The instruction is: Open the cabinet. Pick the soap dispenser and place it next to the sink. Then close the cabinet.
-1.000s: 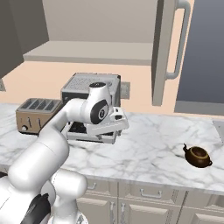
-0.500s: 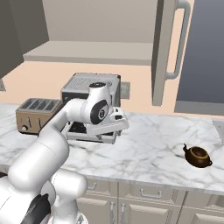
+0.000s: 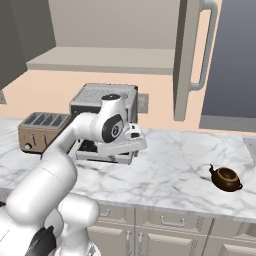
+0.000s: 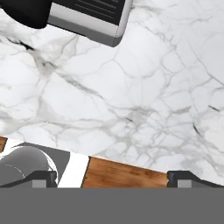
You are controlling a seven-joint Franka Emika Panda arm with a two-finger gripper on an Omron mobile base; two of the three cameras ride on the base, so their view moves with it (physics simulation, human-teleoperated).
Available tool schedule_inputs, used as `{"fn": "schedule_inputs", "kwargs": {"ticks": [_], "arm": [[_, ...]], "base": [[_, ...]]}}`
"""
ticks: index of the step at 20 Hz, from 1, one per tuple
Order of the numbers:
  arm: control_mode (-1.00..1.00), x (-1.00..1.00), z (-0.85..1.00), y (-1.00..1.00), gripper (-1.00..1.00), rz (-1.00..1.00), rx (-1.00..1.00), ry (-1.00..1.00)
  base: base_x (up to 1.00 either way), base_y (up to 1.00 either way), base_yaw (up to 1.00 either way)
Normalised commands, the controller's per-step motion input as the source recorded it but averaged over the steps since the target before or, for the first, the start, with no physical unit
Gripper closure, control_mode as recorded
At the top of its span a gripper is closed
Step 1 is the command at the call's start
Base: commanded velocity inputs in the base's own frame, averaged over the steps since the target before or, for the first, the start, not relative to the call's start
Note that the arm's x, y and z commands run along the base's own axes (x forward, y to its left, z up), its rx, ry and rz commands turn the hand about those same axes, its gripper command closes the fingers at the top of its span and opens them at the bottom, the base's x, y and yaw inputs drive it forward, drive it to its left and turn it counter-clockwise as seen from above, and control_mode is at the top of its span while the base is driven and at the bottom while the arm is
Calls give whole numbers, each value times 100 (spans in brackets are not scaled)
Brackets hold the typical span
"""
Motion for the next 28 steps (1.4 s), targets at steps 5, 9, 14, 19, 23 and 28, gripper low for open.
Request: {"fn": "schedule_inputs", "kwargs": {"ticks": [5,9,14,19,23,28], "arm": [[-100,-68,61,19,-100,0,-3,-13],[-100,-14,99,19,-100,-4,0,-21],[-100,-15,70,48,-100,-13,0,-25],[-100,-64,61,36,-100,-18,0,-25],[-100,-85,62,19,-100,-15,0,-33],[-100,-72,75,3,-100,-3,4,-34]], "base": [[0,0,0],[0,0,0],[0,0,0],[0,0,0],[0,0,0],[0,0,0]]}}
